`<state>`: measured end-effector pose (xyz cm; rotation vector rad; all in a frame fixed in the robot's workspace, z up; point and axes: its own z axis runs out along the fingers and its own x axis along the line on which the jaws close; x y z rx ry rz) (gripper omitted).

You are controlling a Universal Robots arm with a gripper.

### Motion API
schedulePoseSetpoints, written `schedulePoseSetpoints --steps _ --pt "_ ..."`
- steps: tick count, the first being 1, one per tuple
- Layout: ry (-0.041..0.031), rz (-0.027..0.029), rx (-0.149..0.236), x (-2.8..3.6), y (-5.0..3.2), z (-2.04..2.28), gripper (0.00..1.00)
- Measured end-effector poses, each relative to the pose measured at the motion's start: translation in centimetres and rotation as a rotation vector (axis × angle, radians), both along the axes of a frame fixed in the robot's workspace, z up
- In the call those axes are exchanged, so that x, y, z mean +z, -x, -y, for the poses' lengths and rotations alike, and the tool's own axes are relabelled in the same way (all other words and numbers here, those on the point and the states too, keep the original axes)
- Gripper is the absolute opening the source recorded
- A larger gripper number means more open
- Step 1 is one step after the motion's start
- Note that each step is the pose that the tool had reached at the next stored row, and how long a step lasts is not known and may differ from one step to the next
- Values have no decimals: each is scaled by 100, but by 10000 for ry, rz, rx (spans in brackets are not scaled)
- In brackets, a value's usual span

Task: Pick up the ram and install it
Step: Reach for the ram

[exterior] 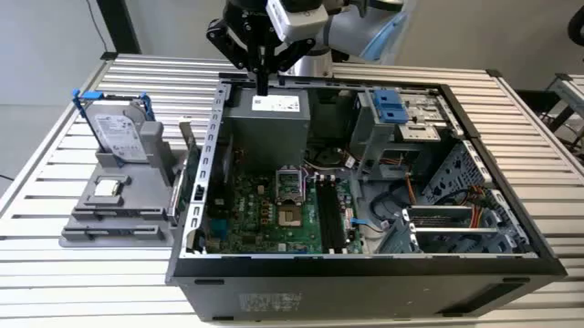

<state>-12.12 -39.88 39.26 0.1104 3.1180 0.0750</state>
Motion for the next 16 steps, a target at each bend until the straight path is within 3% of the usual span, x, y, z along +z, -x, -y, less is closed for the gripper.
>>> schedulePoseSetpoints --steps 13,16 --pt "-1 1 0 2 0 0 0" --pt "2 -1 0 3 36 0 0"
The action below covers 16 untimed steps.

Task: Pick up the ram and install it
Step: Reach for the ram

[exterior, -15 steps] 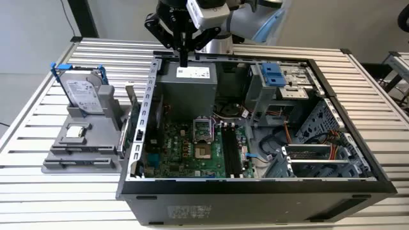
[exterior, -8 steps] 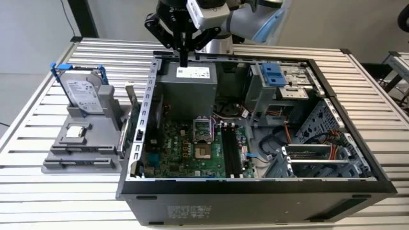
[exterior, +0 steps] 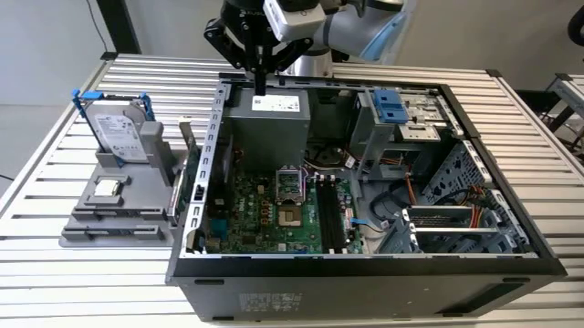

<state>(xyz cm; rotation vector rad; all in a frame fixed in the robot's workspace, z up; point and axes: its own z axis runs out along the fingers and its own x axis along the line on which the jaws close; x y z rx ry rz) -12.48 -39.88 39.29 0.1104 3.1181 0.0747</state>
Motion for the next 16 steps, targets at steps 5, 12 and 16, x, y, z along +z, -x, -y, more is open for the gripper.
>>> schedulePoseSetpoints --steps 5,12,16 --pt "-1 1 -1 -1 109 0 0" --pt "-2 1 -1 -2 225 0 0" --pt "-2 1 1 -2 240 0 0"
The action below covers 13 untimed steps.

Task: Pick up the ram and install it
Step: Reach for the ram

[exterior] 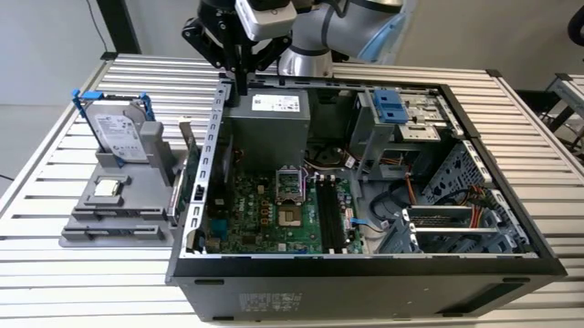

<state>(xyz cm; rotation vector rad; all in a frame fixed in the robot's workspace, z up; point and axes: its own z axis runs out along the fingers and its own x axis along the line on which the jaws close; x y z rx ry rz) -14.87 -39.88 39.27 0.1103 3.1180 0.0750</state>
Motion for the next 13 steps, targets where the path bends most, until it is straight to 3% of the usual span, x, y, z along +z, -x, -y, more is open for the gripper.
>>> schedulePoseSetpoints --steps 13 --pt "0 0 1 0 33 0 0"
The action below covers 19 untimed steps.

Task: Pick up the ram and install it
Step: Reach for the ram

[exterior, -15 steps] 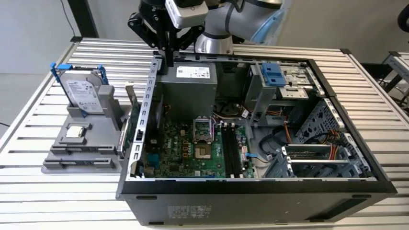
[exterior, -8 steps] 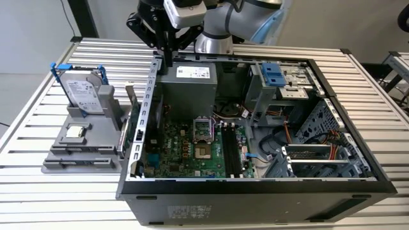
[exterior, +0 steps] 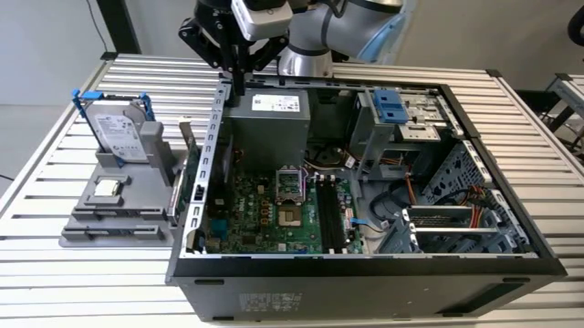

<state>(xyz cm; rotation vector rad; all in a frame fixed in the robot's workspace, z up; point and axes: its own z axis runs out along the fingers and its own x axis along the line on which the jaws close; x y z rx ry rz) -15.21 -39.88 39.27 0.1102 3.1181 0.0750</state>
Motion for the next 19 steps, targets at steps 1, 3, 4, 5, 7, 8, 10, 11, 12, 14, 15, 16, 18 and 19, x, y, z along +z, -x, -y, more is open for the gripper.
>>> schedulePoseSetpoints --steps 1,3,4,5,7,8,10,11,12,14,15,16,18,19 --pt "0 0 0 0 1 0 0" --pt "0 0 -2 0 13 0 0" --pt "0 0 -1 0 13 0 0" --pt "0 0 -2 0 15 0 0" --pt "-1 1 -3 0 26 0 0" --pt "0 1 -2 0 32 0 0" --pt "-1 1 -2 0 46 0 0" --pt "-1 0 -1 0 52 0 0" --pt "1 0 -2 0 58 0 0" --pt "0 0 -2 0 70 0 0" --pt "-1 1 -1 0 75 0 0" --pt "0 0 -1 0 80 0 0" --pt "0 0 -2 0 92 0 0" --pt "0 0 -2 0 99 0 0"
